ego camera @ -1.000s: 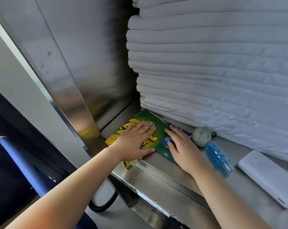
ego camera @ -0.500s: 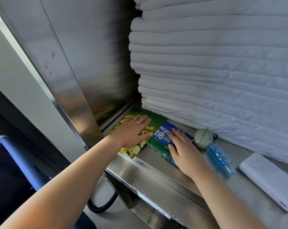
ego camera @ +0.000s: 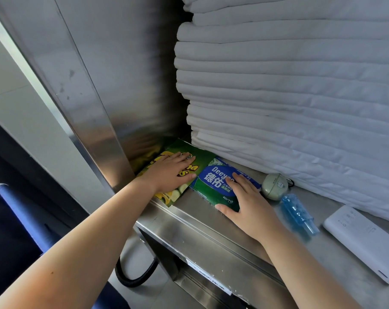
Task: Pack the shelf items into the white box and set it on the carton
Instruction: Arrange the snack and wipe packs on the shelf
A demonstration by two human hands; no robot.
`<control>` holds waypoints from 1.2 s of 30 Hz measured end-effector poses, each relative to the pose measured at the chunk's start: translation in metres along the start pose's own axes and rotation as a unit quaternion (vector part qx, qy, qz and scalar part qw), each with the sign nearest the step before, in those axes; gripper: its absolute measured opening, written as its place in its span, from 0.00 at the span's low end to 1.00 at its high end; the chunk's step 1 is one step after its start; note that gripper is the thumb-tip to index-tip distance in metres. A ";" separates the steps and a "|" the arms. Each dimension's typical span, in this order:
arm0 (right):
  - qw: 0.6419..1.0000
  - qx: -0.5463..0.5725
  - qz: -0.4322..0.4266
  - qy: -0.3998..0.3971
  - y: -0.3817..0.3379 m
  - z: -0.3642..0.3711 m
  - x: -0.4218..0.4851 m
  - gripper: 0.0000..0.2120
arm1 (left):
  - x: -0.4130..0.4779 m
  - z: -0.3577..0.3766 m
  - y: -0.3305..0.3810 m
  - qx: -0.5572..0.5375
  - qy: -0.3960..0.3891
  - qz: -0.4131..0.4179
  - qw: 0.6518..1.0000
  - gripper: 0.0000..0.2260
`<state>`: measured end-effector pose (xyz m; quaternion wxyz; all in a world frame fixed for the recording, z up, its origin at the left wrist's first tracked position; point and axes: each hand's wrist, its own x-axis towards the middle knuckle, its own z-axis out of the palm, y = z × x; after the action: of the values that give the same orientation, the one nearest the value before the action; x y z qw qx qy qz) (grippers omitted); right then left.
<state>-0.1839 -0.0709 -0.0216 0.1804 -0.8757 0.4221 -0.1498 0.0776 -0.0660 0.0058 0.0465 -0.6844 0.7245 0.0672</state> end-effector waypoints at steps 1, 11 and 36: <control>1.000 0.000 0.000 0.000 0.000 0.000 0.000 0.37 | 0.000 0.000 0.000 0.000 0.000 0.001 1.000 0.30; 1.000 -0.021 0.000 -0.004 -0.003 -0.003 -0.003 0.36 | -0.002 0.004 0.012 0.095 0.058 0.056 0.992 0.28; 1.000 0.015 0.020 0.006 0.024 -0.021 -0.066 0.36 | 0.008 0.009 0.010 0.073 -0.003 0.079 0.994 0.23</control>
<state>-0.2481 -0.0366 -0.0209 0.1940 -0.8633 0.4384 -0.1577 0.0668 -0.0717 -0.0037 0.0934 -0.6197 0.7791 0.0193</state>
